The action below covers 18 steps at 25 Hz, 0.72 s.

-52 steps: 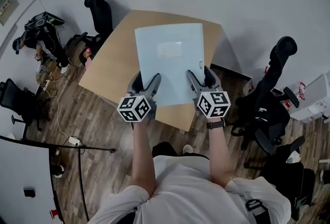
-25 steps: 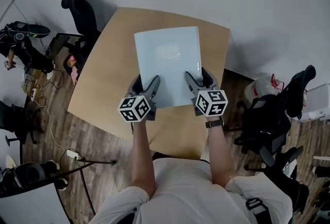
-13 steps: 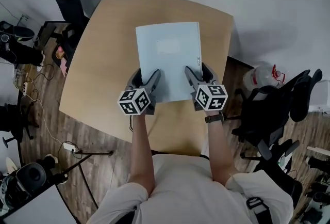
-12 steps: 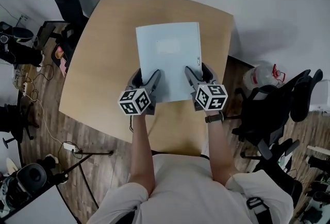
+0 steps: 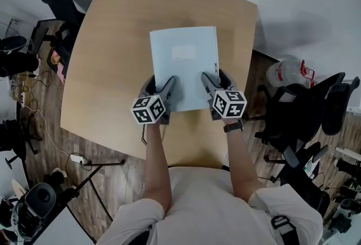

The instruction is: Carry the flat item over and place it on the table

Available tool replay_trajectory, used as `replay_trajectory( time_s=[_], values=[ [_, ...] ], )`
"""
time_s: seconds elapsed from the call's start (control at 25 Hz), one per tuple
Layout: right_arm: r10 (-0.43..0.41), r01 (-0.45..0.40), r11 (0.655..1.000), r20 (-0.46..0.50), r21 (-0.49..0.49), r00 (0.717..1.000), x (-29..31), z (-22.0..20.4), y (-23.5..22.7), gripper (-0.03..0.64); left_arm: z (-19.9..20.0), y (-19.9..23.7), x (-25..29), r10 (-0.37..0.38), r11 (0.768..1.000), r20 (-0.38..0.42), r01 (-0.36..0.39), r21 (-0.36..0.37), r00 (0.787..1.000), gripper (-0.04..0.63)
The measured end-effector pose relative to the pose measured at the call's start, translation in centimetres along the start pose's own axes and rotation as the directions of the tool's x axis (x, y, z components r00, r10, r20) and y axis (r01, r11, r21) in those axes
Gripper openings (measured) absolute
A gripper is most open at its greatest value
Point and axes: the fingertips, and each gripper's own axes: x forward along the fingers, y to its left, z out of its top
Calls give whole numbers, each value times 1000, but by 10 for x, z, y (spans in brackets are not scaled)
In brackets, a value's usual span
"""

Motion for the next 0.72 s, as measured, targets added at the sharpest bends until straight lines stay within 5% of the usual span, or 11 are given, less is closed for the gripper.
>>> replay_trajectory(
  time_s=[0.72],
  values=[
    [-45,59,996,-186,73,982,41,-68,-36,282,-62,38,41,43,995,-173,-58,-84,984,350]
  ],
)
